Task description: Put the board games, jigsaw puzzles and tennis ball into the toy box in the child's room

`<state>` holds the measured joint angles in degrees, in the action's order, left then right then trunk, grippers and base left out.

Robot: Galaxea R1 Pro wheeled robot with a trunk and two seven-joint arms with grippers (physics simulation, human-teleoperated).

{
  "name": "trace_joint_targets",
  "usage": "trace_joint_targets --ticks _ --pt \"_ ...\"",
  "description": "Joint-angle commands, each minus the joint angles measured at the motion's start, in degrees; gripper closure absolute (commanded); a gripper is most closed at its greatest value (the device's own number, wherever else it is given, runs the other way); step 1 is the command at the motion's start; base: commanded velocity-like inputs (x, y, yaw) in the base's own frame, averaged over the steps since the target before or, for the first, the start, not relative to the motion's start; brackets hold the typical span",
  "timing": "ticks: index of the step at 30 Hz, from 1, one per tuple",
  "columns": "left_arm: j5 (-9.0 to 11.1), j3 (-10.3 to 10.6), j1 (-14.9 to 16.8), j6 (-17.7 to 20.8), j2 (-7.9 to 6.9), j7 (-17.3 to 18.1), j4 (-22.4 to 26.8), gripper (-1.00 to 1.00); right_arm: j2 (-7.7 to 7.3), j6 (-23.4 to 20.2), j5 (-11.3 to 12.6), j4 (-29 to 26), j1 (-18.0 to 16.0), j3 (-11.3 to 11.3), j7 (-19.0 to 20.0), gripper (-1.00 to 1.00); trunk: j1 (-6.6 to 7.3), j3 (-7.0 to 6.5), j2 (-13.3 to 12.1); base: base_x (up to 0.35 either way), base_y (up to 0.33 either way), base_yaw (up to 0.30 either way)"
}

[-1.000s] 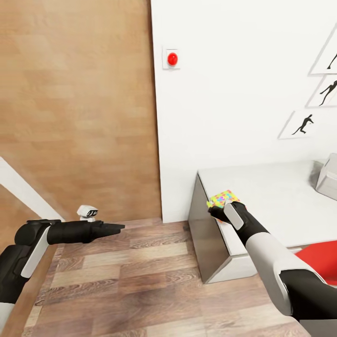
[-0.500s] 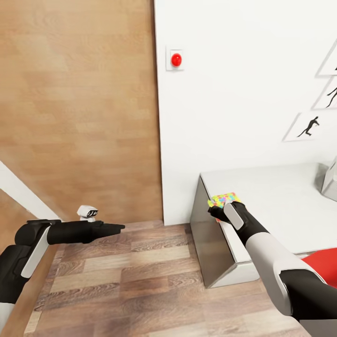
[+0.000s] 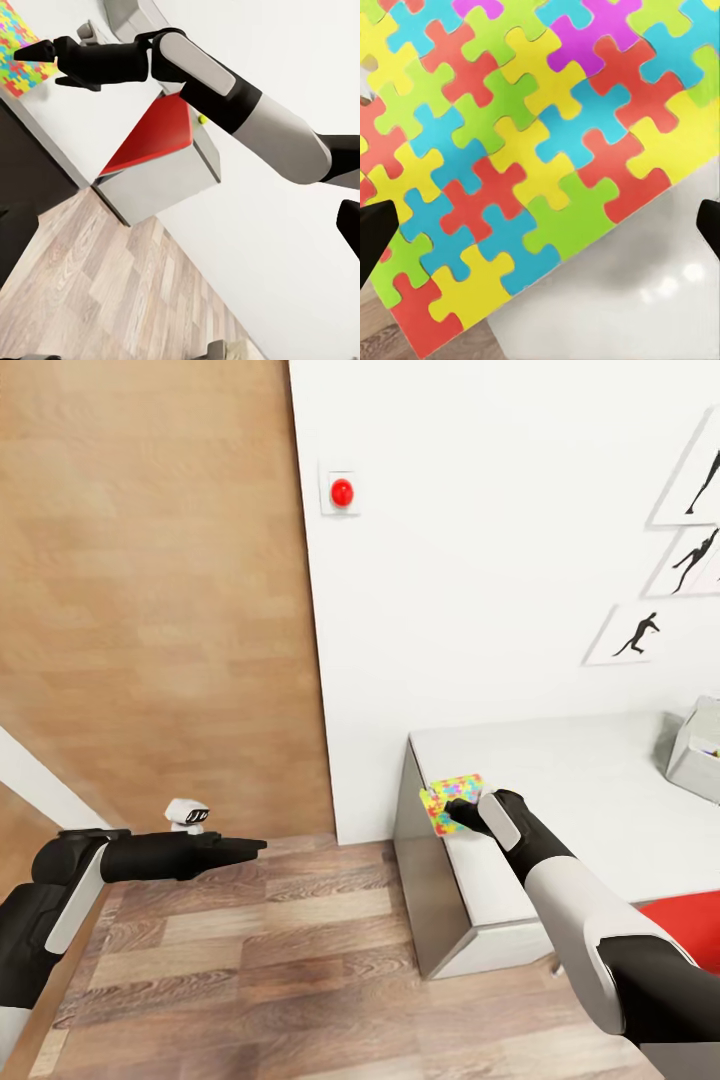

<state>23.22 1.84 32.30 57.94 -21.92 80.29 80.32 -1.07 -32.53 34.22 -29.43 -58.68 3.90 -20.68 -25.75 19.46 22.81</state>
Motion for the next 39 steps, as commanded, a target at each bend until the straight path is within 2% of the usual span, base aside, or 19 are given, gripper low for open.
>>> trace_joint_targets --ticks 1,15,25,39 --pt "0.21 0.09 0.05 0.6 -0.05 0.05 0.01 -1.0 -0.07 -0.16 0.58 -0.09 -0.04 0.41 -0.5 -1.0 -0.04 0.02 0.1 0.001 -0.05 0.0" --pt "0.19 0.09 0.06 0.6 -0.05 0.05 0.01 -1.0 -0.07 -0.17 0.58 -0.1 -0.04 0.41 -0.5 -1.0 -0.04 -1.11 0.1 0.002 -0.024 0.0" --pt "0.17 0.09 0.06 0.6 -0.05 0.04 0.01 -1.0 -0.07 -0.17 0.58 -0.1 -0.04 0.39 -0.5 -1.0 -0.04 -1.23 0.1 0.059 -0.176 0.0" --pt "0.2 0.09 0.05 0.6 -0.05 -0.04 0.01 -1.0 -0.08 -0.17 0.58 -0.1 -0.04 0.33 -0.5 -1.0 -0.04 -1.24 0.1 0.07 -0.045 0.0"
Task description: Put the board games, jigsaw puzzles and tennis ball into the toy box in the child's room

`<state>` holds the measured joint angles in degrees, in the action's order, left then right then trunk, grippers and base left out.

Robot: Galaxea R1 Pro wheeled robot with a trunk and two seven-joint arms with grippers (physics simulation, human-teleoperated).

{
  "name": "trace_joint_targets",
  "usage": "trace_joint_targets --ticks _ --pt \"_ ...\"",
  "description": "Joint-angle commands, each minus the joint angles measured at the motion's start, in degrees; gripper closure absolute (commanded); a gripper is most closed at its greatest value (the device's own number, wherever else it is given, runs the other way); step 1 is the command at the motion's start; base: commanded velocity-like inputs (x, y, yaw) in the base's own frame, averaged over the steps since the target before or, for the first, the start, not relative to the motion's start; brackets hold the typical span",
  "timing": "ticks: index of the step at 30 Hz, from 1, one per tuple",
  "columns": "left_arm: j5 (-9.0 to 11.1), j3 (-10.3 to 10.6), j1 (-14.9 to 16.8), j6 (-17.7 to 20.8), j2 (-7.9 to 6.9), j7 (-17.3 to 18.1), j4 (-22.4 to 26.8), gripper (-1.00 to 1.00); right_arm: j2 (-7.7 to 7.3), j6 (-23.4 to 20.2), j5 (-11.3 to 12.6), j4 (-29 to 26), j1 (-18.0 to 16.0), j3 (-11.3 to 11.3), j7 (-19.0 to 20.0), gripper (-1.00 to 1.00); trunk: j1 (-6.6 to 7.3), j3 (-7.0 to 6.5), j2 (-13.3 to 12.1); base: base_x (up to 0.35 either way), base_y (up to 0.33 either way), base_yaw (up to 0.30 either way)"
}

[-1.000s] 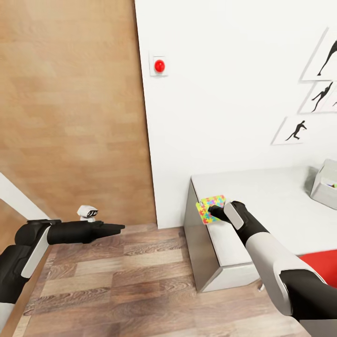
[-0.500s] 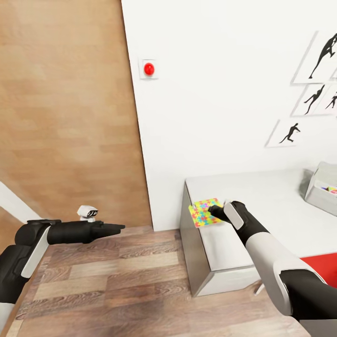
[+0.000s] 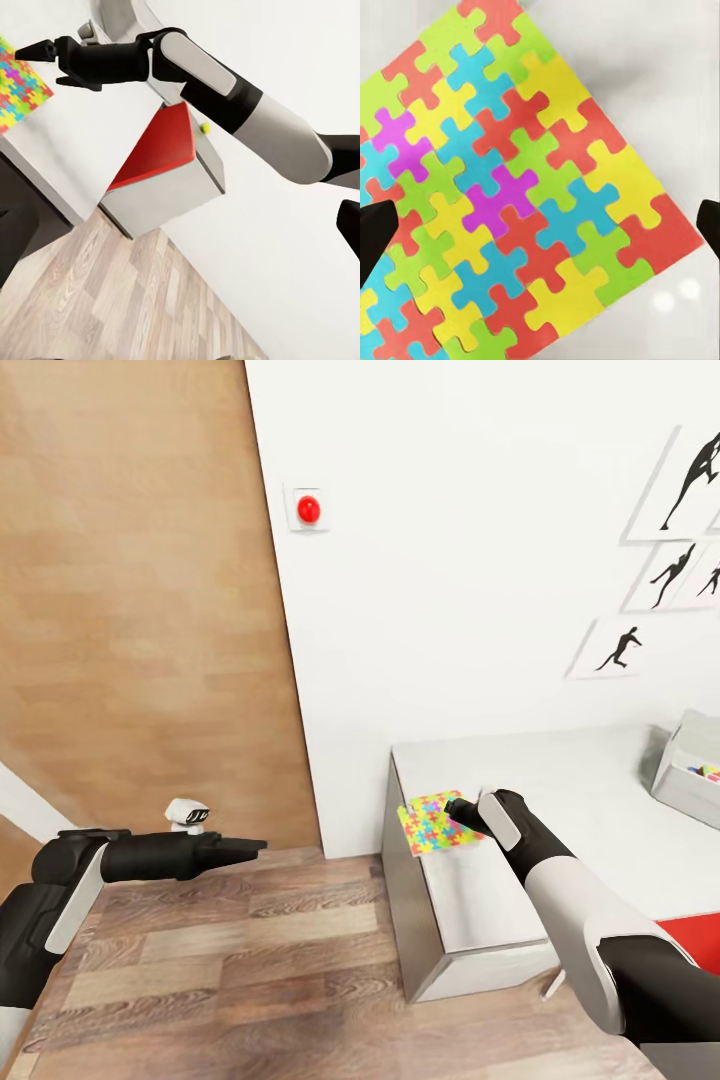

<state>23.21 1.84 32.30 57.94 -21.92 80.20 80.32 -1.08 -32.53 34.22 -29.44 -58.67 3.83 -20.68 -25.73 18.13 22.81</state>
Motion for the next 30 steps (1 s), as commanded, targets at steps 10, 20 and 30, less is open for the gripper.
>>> trace_joint_targets --ticks 10,20,30 --pt "0.25 0.09 0.05 0.6 -0.02 0.05 0.01 -1.0 -0.07 -0.16 0.59 -0.09 -0.04 0.47 -0.5 -1.0 -0.05 0.1 0.11 0.158 -0.087 0.0" --pt "0.25 0.09 0.06 0.6 -0.02 0.12 0.01 -1.0 -0.07 -0.16 0.59 -0.1 -0.04 0.43 -0.5 -1.0 -0.05 0.18 0.11 0.05 -0.03 0.0" --pt "0.24 0.09 0.08 0.6 -0.02 0.13 0.01 -1.0 -0.07 -0.16 0.59 0.04 -0.04 0.48 -0.5 -1.0 -0.05 0.89 0.11 0.003 -0.002 0.0"
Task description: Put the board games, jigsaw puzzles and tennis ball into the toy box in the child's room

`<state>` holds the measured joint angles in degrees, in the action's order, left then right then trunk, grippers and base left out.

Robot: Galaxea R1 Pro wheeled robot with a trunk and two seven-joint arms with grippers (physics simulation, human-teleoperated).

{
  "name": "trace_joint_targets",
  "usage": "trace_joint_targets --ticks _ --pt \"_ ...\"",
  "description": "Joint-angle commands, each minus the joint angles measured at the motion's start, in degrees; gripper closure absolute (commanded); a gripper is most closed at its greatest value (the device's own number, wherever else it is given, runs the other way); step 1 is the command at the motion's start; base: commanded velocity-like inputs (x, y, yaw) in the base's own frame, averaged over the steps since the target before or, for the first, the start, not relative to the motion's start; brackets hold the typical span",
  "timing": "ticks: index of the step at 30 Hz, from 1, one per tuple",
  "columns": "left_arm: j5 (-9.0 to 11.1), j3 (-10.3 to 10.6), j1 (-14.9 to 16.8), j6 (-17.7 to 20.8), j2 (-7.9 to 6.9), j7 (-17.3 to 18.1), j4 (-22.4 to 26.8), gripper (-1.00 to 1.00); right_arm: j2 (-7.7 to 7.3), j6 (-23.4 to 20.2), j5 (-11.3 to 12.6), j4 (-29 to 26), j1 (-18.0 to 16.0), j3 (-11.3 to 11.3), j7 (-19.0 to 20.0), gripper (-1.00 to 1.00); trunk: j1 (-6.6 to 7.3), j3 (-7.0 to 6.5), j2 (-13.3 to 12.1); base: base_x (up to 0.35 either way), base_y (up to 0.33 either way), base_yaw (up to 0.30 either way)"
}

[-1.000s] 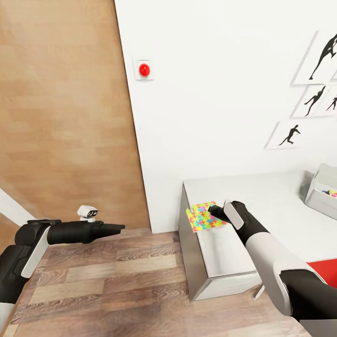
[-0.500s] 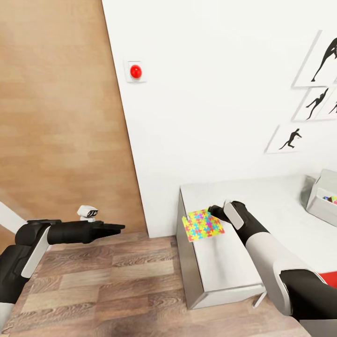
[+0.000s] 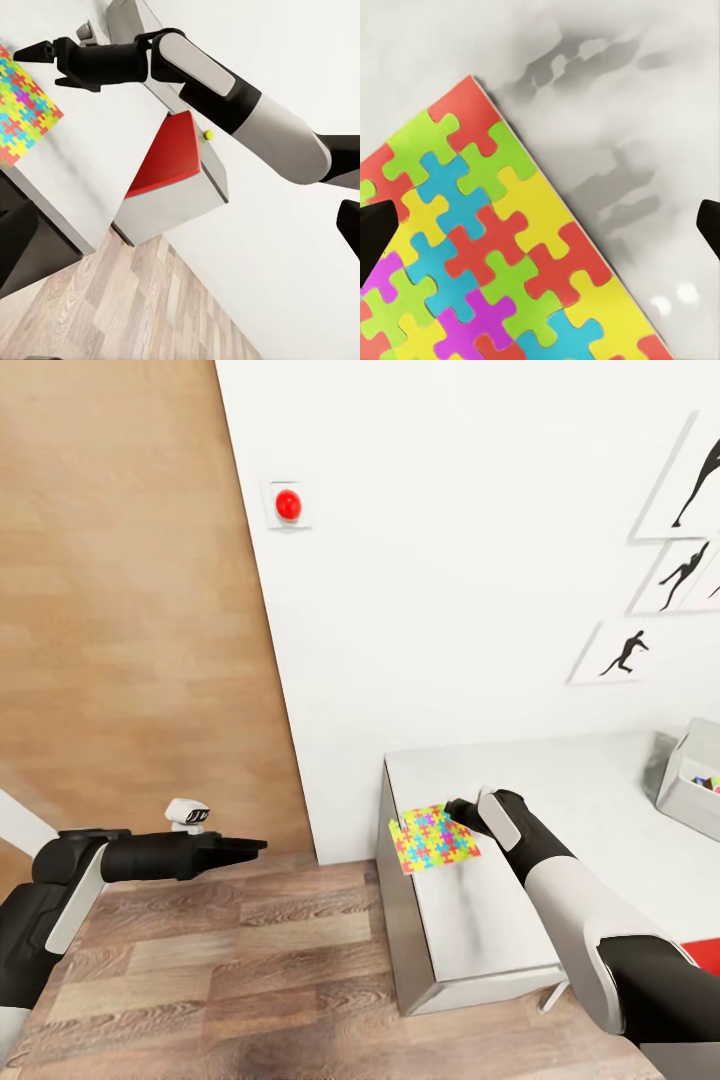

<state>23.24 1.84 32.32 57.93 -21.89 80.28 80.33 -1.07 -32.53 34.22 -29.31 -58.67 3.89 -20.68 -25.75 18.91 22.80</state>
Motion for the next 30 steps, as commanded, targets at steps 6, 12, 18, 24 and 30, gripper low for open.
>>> trace_joint_targets --ticks 6,12,18,24,30 --pt "0.2 0.09 0.03 0.6 -0.07 0.05 0.0 -1.0 -0.07 -0.19 0.58 -0.05 -0.05 0.41 -0.5 -1.0 -0.03 0.65 0.11 0.0 0.0 0.0" --pt "0.21 0.09 0.03 0.6 -0.06 0.05 0.0 -1.0 -0.07 -0.19 0.58 -0.05 -0.04 0.41 -0.5 -1.0 -0.03 1.17 0.11 0.0 0.0 0.0" --pt "0.15 0.09 0.05 0.6 -0.02 0.01 0.0 -1.0 -0.07 -0.17 0.58 -0.05 -0.04 0.41 -0.5 -1.0 -0.03 1.34 0.11 -0.008 0.005 0.0" --pt "0.16 0.09 0.04 0.6 -0.03 -0.01 0.0 -1.0 -0.07 -0.19 0.58 -0.05 -0.04 0.41 -0.5 -1.0 -0.03 1.37 0.11 -0.065 0.131 0.0" --pt "0.19 0.09 0.06 0.6 -0.01 0.0 0.0 -1.0 -0.07 -0.21 0.58 -0.05 -0.04 0.41 -0.5 -1.0 -0.03 1.37 0.11 -0.027 0.079 0.0"
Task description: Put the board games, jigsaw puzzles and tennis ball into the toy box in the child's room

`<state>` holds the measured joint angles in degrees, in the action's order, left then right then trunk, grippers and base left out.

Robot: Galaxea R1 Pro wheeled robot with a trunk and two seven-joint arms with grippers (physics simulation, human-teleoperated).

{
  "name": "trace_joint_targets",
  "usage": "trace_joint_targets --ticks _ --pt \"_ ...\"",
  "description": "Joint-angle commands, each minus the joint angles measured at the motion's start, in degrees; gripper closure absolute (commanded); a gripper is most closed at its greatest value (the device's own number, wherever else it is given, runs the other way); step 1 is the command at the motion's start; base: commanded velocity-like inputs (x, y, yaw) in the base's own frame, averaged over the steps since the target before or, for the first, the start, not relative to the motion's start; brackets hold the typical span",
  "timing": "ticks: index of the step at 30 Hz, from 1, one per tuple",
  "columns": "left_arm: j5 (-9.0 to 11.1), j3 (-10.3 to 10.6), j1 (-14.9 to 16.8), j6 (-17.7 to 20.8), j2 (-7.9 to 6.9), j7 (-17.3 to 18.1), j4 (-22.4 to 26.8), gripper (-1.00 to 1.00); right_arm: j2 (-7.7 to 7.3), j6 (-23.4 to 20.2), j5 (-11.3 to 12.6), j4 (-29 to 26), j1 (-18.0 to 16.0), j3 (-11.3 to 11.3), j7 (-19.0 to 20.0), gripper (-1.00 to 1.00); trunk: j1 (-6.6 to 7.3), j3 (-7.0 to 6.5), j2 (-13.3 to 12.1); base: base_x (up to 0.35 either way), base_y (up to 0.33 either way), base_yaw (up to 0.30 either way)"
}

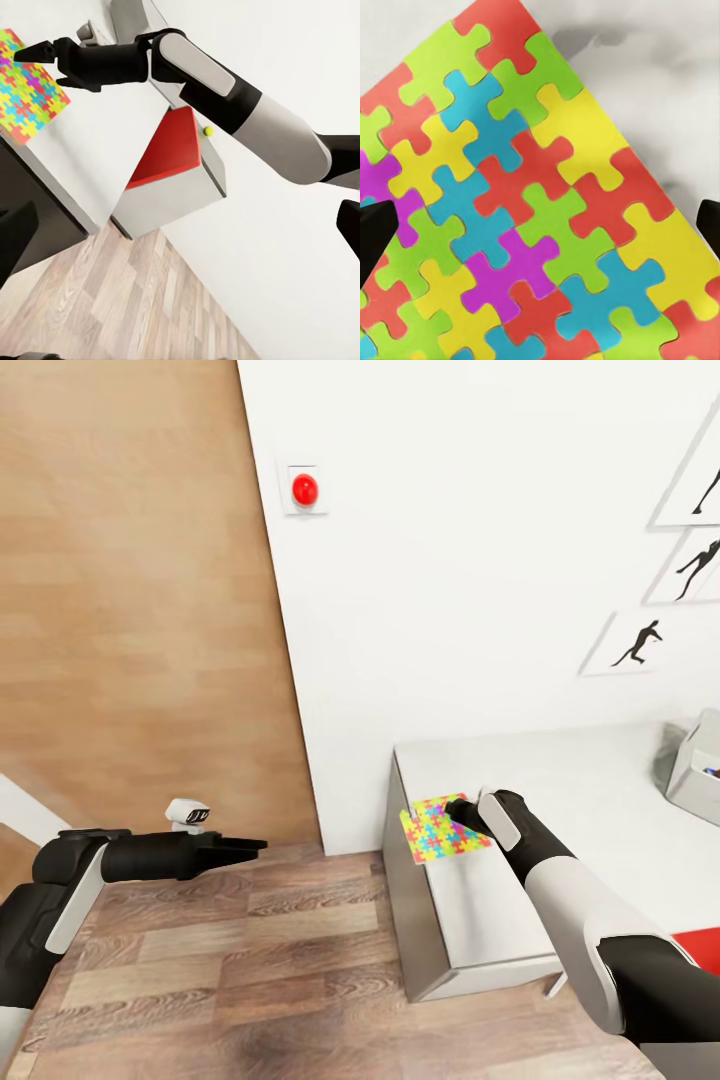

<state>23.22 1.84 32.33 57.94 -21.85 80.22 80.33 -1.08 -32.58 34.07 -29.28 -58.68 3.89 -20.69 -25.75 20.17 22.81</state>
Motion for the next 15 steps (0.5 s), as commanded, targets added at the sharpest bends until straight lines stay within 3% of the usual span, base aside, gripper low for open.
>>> trace_joint_targets --ticks 1,15 --pt "0.2 0.09 0.04 0.6 -0.07 0.05 0.0 -1.0 -0.06 -0.15 0.73 -0.08 -0.03 0.42 -0.49 -1.0 -0.03 0.1 0.1 -0.022 0.079 0.0" --pt "0.25 0.09 0.03 0.6 -0.11 0.1 0.0 -1.0 -0.06 -0.17 0.73 -0.08 -0.03 0.42 -0.49 -1.0 -0.03 0.1 0.1 -0.016 0.109 0.0"
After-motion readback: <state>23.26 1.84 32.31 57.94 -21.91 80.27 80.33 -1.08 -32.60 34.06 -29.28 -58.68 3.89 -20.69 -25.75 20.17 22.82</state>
